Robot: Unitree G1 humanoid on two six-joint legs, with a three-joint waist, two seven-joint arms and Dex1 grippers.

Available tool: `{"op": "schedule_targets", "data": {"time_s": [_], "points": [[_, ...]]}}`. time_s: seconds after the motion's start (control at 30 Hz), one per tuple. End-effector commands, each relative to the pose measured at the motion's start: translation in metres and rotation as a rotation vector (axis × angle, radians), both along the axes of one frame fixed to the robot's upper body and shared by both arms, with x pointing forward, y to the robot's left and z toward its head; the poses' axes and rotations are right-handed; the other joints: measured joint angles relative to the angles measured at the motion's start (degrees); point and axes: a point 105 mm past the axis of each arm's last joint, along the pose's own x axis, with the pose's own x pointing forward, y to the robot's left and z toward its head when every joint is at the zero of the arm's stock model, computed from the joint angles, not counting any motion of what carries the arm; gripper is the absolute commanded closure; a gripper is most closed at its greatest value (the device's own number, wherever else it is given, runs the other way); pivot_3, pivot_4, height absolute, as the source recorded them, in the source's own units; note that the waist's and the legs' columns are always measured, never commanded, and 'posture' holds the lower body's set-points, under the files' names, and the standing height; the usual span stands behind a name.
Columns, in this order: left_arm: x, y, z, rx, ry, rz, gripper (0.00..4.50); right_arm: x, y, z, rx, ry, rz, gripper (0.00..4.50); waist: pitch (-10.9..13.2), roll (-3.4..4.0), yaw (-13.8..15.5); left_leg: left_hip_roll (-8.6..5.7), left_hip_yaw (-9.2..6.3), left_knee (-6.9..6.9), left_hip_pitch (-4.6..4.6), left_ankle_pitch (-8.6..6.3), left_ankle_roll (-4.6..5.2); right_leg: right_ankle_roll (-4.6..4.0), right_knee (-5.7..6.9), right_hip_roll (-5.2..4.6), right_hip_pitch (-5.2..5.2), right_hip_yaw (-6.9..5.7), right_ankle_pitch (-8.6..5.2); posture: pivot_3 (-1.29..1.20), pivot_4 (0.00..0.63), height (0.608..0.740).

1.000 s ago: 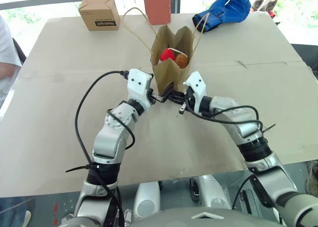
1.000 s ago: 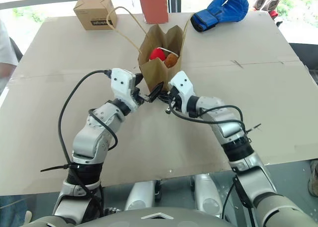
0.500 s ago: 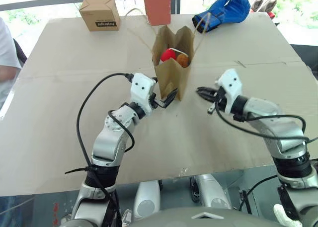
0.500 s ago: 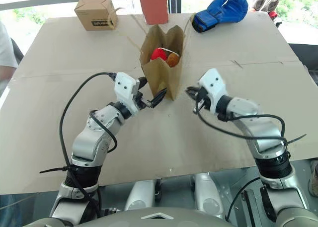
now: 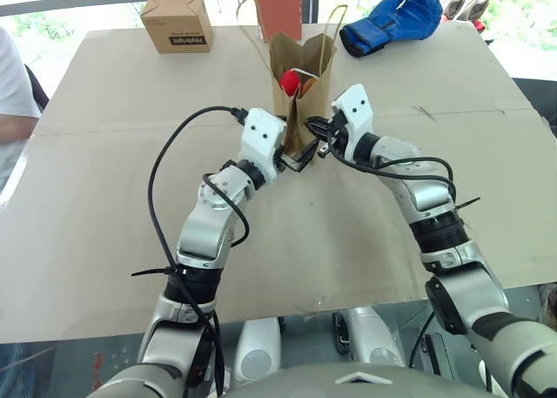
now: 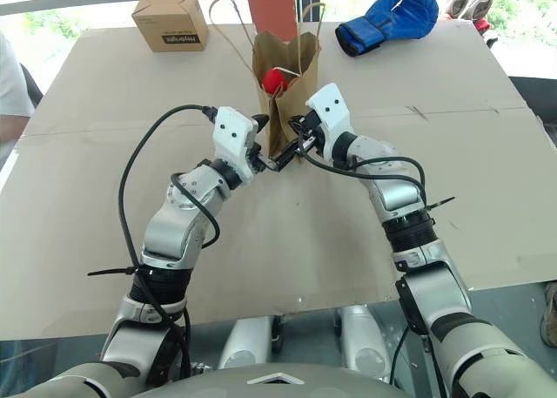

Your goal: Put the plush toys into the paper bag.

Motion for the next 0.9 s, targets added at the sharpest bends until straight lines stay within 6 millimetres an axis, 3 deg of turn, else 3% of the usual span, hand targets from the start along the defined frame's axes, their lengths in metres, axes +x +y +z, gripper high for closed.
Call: {"op": "schedule_targets", "data": {"time_s": [0.03, 0.3, 0.5, 0.63, 0.8, 0.87, 0.9], "points": [[0.004, -0.007, 0.011, 0.017, -0.053, 0.023, 0.00, 0.001, 0.008, 0.018, 0.044, -0.058, 0.040, 4.43, 0.0, 0.00, -0.1, 0.00, 0.00, 0.01, 0.00, 0.00, 0.00, 0.00, 0.02, 0.00, 0.00, 0.00, 0.00, 0.00, 0.150, 0.740], [0.020, -0.003, 0.002, 0.011, -0.032, 0.120, 0.00, 0.000, 0.007, 0.018, 0.020, -0.083, 0.053, 4.43, 0.0, 0.02, -0.1, 0.01, -0.02, -0.02, 0.03, 0.00, 0.00, 0.00, 0.07, 0.03, -0.02, 0.00, 0.00, 0.00, 0.150, 0.740], [0.016, -0.002, -0.002, -0.068, 0.015, 0.136, 0.00, -0.021, -0.015, 0.033, 0.019, -0.114, 0.057, 4.43, 0.0, 0.02, 0.0, 0.00, -0.02, -0.02, -0.01, 0.00, 0.00, 0.00, 0.05, 0.02, -0.02, 0.00, 0.00, 0.00, 0.150, 0.740], [0.014, -0.003, -0.006, -0.086, 0.036, 0.161, 0.00, -0.033, -0.046, 0.038, -0.055, -0.146, -0.005, 3.31, 0.0, 0.03, 0.0, 0.00, -0.02, -0.02, 0.01, 0.00, 0.00, 0.00, 0.05, 0.02, -0.01, 0.01, 0.00, 0.00, 0.150, 0.740], [0.010, -0.012, -0.009, -0.085, 0.052, 0.115, 0.00, -0.023, -0.091, 0.059, -0.030, -0.180, -0.249, 1.47, 0.0, 0.05, -0.4, 0.00, -0.02, 0.01, 0.07, 0.00, 0.00, 0.00, 0.08, 0.04, 0.00, 0.03, 0.00, 0.00, 0.150, 0.740], [0.005, -0.021, -0.007, -0.088, 0.041, 0.050, 0.00, -0.024, -0.101, 0.067, 0.021, -0.171, -0.283, 0.54, 0.0, 0.06, -0.3, 0.00, -0.04, 0.00, 0.09, 0.00, 0.00, 0.00, 0.11, 0.07, -0.01, 0.05, 0.00, 0.00, 0.150, 0.740], [0.002, -0.025, -0.006, -0.088, 0.035, 0.016, 0.00, -0.025, -0.103, 0.071, 0.058, -0.157, -0.290, 0.54, 0.0, 0.06, -0.3, 0.00, -0.05, -0.01, 0.08, 0.00, 0.00, 0.00, 0.11, 0.07, -0.01, 0.04, 0.00, 0.00, 0.150, 0.740]]}}
